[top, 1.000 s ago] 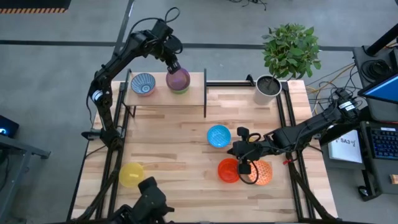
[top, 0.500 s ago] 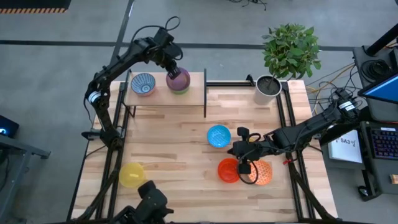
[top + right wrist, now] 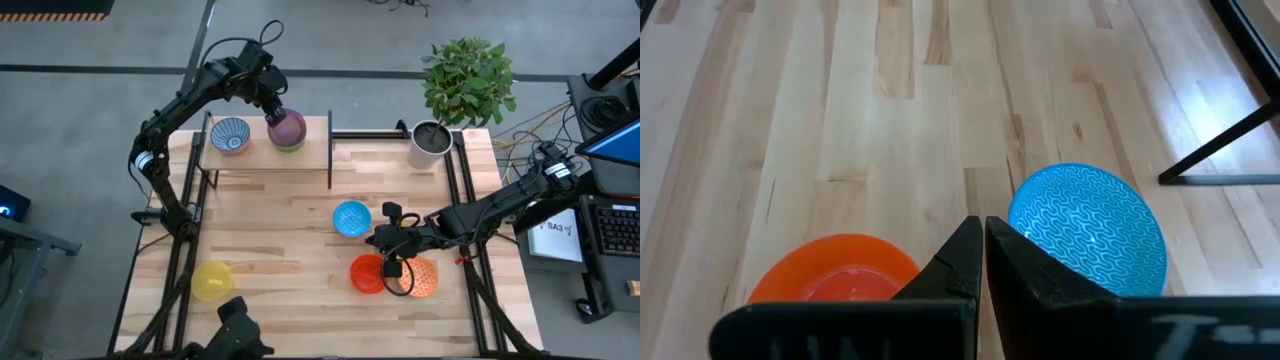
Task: Place and stack bowls onto a shelf
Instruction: Stack the violet bowl on top of the green bowl on the shelf, then stack the light blue bowl on top of the blue bowl on the shelf
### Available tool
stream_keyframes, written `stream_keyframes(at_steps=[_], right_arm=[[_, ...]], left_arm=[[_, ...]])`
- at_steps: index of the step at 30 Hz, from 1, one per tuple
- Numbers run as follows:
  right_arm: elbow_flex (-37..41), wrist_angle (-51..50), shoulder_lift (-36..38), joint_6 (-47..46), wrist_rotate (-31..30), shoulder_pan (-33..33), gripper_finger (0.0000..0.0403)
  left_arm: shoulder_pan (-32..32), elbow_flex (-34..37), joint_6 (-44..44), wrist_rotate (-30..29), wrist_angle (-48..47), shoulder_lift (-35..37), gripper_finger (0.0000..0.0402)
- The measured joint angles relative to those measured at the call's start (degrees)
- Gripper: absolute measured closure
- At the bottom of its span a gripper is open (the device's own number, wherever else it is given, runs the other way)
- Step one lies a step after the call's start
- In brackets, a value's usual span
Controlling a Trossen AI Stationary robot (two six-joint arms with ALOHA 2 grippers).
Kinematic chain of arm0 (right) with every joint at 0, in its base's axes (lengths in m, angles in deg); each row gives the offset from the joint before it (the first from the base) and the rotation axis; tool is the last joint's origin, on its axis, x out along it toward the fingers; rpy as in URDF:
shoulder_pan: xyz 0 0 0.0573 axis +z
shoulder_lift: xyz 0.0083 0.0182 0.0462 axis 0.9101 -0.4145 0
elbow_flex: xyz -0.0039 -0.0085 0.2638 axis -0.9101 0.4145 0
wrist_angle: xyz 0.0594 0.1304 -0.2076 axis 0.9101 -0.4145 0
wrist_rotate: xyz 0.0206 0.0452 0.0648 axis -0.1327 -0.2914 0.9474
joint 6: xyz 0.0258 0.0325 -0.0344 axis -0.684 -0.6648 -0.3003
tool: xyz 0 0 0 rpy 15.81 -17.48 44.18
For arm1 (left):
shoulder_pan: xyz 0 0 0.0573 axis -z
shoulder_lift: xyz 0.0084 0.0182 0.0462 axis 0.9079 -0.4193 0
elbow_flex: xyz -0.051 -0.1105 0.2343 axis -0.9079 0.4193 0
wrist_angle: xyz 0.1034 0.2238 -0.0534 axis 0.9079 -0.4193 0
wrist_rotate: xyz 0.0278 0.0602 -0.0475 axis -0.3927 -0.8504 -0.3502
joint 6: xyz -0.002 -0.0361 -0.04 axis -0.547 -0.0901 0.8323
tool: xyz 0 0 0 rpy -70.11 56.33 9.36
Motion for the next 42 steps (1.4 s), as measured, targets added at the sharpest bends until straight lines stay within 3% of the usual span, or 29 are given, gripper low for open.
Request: stream_keyframes(at_steps=[24,31,42], right_arm=[[0.2,0.0,0.0,0.0,0.0,0.0,0.0394],[0.3,2.6,0.0,0.0,0.0,0.0,0.0394],[0.6,4.6,0.0,-2.4,0.1,-2.0,0.0394]], left_arm=[[1.3,6.2,2.3,-2.4,-1.4,1.4,0.0401],[6.9,11.2,4.2,-0.1,0.6,9.4,0.0401],[24.6,34.7,13.6,0.0,17.2,30.3,0.0401]])
